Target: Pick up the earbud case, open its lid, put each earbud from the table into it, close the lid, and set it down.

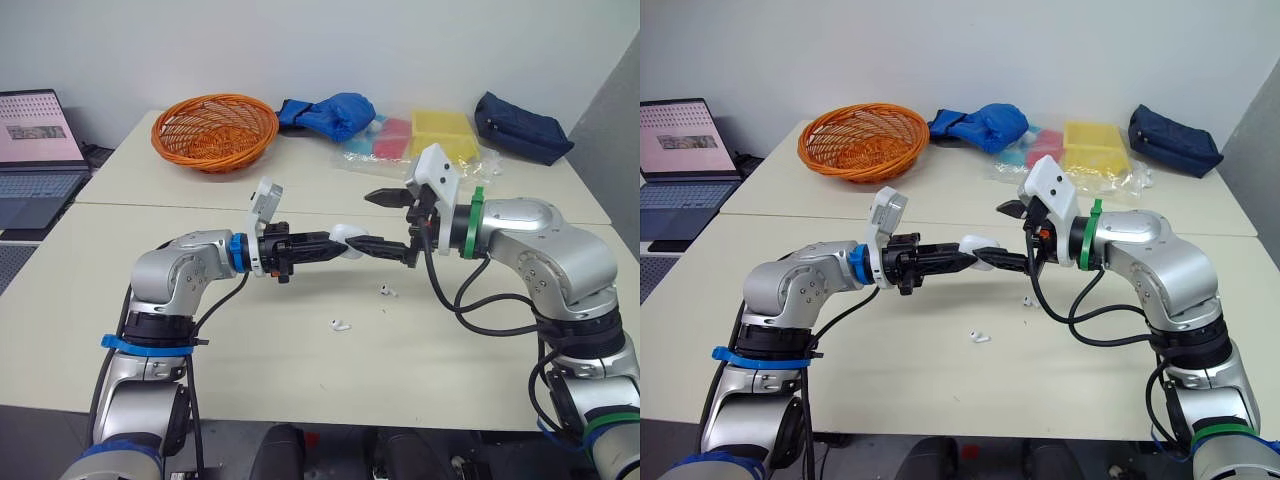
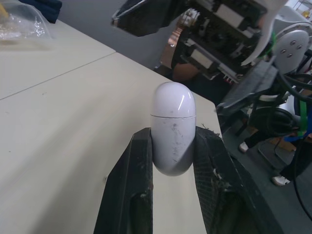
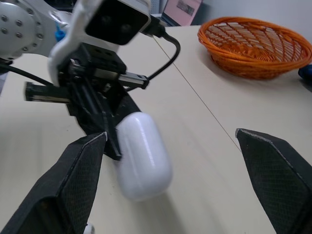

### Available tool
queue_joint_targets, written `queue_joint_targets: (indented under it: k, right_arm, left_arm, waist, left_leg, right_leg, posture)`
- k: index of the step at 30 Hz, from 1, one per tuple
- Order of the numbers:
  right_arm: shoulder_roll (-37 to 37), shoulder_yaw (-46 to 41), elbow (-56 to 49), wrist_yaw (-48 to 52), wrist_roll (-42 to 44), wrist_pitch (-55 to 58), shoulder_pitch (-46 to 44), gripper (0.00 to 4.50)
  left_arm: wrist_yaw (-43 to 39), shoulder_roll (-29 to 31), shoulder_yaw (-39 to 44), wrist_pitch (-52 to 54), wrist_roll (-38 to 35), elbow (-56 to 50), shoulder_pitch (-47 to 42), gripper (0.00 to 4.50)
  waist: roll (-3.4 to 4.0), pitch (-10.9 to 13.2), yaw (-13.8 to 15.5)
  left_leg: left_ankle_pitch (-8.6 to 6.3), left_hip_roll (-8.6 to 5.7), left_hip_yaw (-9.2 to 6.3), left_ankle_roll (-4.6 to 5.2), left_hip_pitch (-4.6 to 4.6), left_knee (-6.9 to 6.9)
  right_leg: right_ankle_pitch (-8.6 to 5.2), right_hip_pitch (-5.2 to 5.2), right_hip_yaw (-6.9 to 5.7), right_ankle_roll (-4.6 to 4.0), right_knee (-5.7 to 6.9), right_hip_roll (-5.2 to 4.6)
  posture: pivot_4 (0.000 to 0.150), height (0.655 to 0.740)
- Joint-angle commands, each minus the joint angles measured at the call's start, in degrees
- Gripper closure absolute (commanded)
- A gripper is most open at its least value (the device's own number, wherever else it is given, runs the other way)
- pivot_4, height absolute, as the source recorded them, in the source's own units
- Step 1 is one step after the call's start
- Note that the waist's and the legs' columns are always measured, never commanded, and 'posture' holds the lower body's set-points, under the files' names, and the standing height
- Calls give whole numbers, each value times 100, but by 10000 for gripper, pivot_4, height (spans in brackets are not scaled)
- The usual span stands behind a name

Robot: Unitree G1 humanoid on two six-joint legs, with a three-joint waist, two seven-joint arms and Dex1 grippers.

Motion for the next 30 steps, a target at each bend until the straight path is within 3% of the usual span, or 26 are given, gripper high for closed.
queue_joint_targets:
  k: [1, 11, 17, 20, 23, 25, 27, 30]
  right_arm:
    - [-53, -15, 109, -64, -121, -135, -237, 623]
    - [-140, -167, 609, -130, -284, -429, -530, 623]
    - [-216, -581, 347, 37, 474, 315, -589, 623]
    - [-599, -923, 422, 396, 1059, 974, -518, 623]
    - [-952, -808, 530, 561, 869, 653, -267, 623]
    - [-1177, -598, 525, 654, 656, 369, 140, 623]
    - [-1293, -421, 366, 660, 463, 99, 483, 623]
    - [-976, -401, 206, 531, 527, -61, 761, 623]
  left_arm:
    - [60, 57, 24, -18, -186, -288, -32, 37326]
    - [106, 128, -17, -50, -265, -368, 98, 37326]
    - [235, 71, 60, -530, -115, -224, 125, 37326]
    - [882, -358, 361, -1815, 302, 108, 157, 37326]
    - [1310, -601, 468, -2505, 556, 227, 232, 37326]
    - [1742, -1160, 972, -3899, 575, 211, 440, 37326]
    - [2063, -1137, 996, -3916, 760, 302, 531, 37326]
    - [1912, -1046, 942, -4077, 748, 70, 989, 37326]
  waist:
    - [0, 0, 4]
    - [0, 0, 0]
    - [0, 0, 12]
    - [0, 0, 37]
    - [-1, 0, 47]
    - [1, -2, 51]
    - [-1, -3, 53]
    - [2, -1, -21]
  left_leg:
    - [0, 0, 0, 0, 0, 0]
    - [0, 0, 3, 0, 0, -3]
    - [0, 1, 2, 0, -2, -6]
    - [0, 0, 2, 0, -3, -6]
    - [-1, 0, 4, 1, -4, -6]
    - [-1, -1, 3, 1, -7, -7]
    - [-2, 0, 6, 1, -12, -10]
    - [-2, 0, 12, 2, -19, -15]
  right_leg:
    - [0, 0, 0, 0, 0, 0]
    - [0, -2, 2, 0, -2, 0]
    - [-2, -2, -1, -3, -6, 0]
    - [0, 1, -2, -5, -13, -4]
    - [3, 4, -1, -5, -23, -6]
    - [2, 5, -2, 1, -33, -6]
    - [6, 9, -1, 0, -52, -8]
    - [11, -1, 11, 1, -59, -3]
  posture:
    - [1500, 7400]
    - [1500, 7400]
    - [1500, 7400]
    - [1500, 7400]
    - [1500, 7400]
    - [1500, 7400]
    - [1500, 7400]
    - [1500, 7400]
